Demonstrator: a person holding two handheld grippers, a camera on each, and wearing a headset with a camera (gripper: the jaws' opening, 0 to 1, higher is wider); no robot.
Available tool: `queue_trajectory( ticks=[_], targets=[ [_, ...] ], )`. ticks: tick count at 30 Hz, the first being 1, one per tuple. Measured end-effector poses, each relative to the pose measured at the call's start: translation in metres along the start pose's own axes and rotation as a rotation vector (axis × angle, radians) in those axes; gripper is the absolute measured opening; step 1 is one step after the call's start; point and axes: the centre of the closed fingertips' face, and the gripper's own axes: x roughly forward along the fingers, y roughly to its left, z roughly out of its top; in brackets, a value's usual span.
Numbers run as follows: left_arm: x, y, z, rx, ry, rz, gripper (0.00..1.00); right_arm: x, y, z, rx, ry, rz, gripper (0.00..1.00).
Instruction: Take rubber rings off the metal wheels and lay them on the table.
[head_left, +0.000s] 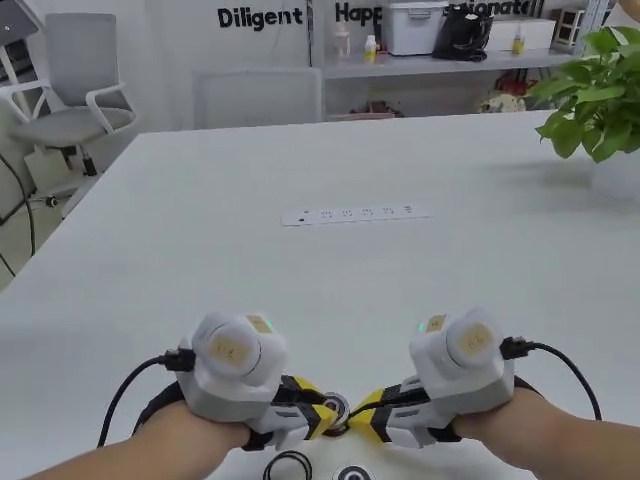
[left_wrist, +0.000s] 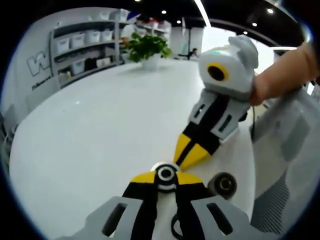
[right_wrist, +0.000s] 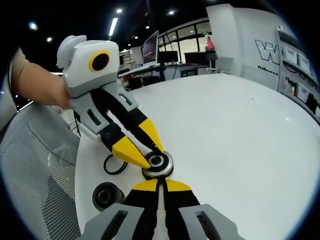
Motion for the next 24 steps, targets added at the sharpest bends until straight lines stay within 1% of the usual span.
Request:
queue_trajectory(
  ticks=[8, 10, 15, 18, 21, 23, 24],
  targets=[
    [0.0002, 0.0000, 0.0003, 0.005, 0.002, 0.005, 0.13, -0.0036, -0.0013, 0.0014, 0.048, -0.004, -0.002, 0.00],
    [0.0002, 0.0001, 0.0004, 0.006, 0.003, 0.007, 0.13, -0.0061, -0.0038, 0.0035, 0.081, -0.016, -0.007, 0.00],
    [0.0001, 0.0001, 0.0005, 0.003, 0.003, 0.011, 0.12, -0.0071, -0.0039, 0.0042, 0.096, -0.020, -0.007, 0.00],
    [0.0001, -0.0001, 0.0005, 0.001, 0.007, 0.014, 0.12, -0.0070, -0.0056, 0.0042, 0.147, -0.028, -0.007, 0.00],
    [0.0003, -0.0012, 0.0006, 0.004, 0.012, 0.021, 0.12, -0.0072, -0.0072, 0.0046, 0.183, -0.040, -0.012, 0.00],
    [0.0007, -0.0008, 0.0004, 0.003, 0.013, 0.026, 0.12, -0.0080, -0.0082, 0.0061, 0.208, -0.051, -0.015, 0.00],
    [0.0007, -0.0008, 0.0004, 0.002, 0.013, 0.027, 0.12, -0.0084, -0.0085, 0.0086, 0.215, -0.067, -0.013, 0.00]
  ],
)
